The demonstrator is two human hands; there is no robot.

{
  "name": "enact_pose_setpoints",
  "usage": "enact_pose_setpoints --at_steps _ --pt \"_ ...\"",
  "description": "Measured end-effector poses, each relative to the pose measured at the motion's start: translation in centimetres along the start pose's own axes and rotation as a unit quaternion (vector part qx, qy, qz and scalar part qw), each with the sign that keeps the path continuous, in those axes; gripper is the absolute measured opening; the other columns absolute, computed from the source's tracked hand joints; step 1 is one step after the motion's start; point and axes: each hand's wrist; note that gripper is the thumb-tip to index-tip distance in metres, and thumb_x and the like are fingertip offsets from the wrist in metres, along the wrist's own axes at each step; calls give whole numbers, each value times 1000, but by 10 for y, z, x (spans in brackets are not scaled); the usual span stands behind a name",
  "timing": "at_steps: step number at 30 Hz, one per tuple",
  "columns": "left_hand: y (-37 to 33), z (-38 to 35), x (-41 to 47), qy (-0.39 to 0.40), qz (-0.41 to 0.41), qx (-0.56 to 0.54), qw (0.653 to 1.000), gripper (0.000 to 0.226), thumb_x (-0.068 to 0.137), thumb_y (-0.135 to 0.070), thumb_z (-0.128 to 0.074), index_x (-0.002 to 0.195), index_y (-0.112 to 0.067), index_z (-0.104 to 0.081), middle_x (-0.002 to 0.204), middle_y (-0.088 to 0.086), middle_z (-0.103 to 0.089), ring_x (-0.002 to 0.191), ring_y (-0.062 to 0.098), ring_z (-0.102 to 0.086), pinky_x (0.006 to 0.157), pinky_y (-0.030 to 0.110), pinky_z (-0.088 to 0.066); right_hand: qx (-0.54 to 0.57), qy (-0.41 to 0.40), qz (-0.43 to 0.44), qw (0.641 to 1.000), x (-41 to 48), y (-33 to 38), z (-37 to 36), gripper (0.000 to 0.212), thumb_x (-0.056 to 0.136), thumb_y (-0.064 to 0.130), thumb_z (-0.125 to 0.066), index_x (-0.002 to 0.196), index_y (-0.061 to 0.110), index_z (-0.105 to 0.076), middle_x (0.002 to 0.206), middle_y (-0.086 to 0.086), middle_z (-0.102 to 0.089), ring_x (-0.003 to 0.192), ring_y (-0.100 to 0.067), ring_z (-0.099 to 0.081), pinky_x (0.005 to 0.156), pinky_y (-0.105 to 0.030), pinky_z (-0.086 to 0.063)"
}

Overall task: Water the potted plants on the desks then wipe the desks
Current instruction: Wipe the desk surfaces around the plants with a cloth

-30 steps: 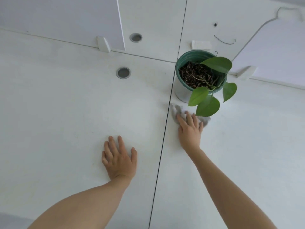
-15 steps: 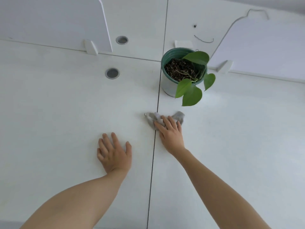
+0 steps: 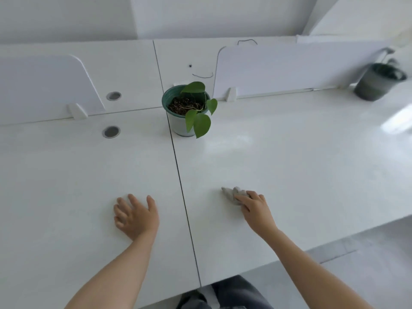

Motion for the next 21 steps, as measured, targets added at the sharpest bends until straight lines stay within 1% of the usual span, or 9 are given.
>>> enact_pose_setpoints --at_steps 4,7,9,12,14,16,17,19,21 --pt "2 4 0 -9 7 -44 999 54 93 -37 -40 138 -7 -37 153 15 -22 141 30 -15 110 47 -14 63 -16 -38 997 -33 -14 14 42 85 -4 -42 115 17 -63 120 -8 -55 102 -28 -41 83 -26 -31" --pt "4 13 1 -13 1 -103 995 50 92 -27 -46 135 -1 -42 147 19 -34 138 35 -23 108 50 -20 113 -27 -40 992 -50 -24 20 39 84 -3 -45 113 15 -64 117 -8 -55 97 -31 -48 79 -35 -42" --pt "7 21 -5 -6 -19 -142 990 49 91 -25 -47 132 1 -46 139 23 -44 131 39 -33 105 49 -28 143 -35 -30 989 -56 -29 25 38 84 -3 -46 113 14 -64 114 -6 -55 94 -33 -51 77 -36 -45" --pt "11 34 -39 32 -35 -246 968 42 91 -25 -45 124 0 -53 130 20 -54 123 34 -47 100 40 -35 194 -38 -5 980 -61 -32 30 39 84 -3 -46 111 17 -65 106 2 -53 98 -27 -51 68 -26 -44" --pt "14 38 -77 42 -39 -290 955 32 93 -19 -45 119 -4 -57 122 16 -60 116 30 -53 95 36 -39 229 -12 21 973 -66 -31 32 40 85 -4 -46 110 20 -65 103 4 -53 94 -26 -52 58 -18 -43" --pt "20 35 -123 26 -23 -330 943 25 90 -23 -49 109 -10 -60 111 12 -64 108 27 -57 88 33 -41 241 27 65 968 -73 -32 31 40 84 -5 -47 109 21 -65 100 7 -53 91 -28 -54 53 -15 -43" --pt "24 29 -148 17 -7 -349 937 20 90 -23 -50 103 -12 -61 105 11 -65 104 26 -58 84 31 -41 233 45 92 967 -78 -35 30 40 84 -5 -47 108 21 -65 100 9 -53 91 -29 -54 54 -13 -43" --pt "32 11 -201 8 33 -379 925 12 93 -17 -48 91 -15 -60 95 9 -66 96 26 -59 79 29 -39 199 72 157 965 -87 -42 31 37 83 -5 -50 106 19 -66 101 9 -54 94 -26 -52 66 -14 -43" --pt "37 -13 -250 28 78 -378 922 23 94 -12 -46 75 -18 -59 82 7 -64 87 27 -59 72 30 -40 171 89 207 959 -94 -53 33 36 81 -6 -52 105 17 -67 102 6 -56 94 -26 -51 75 -24 -42"
Point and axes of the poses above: each hand's wrist, its own x-axis towards the middle knuckle, its own z-axis out of the back of the hand, y = z × x
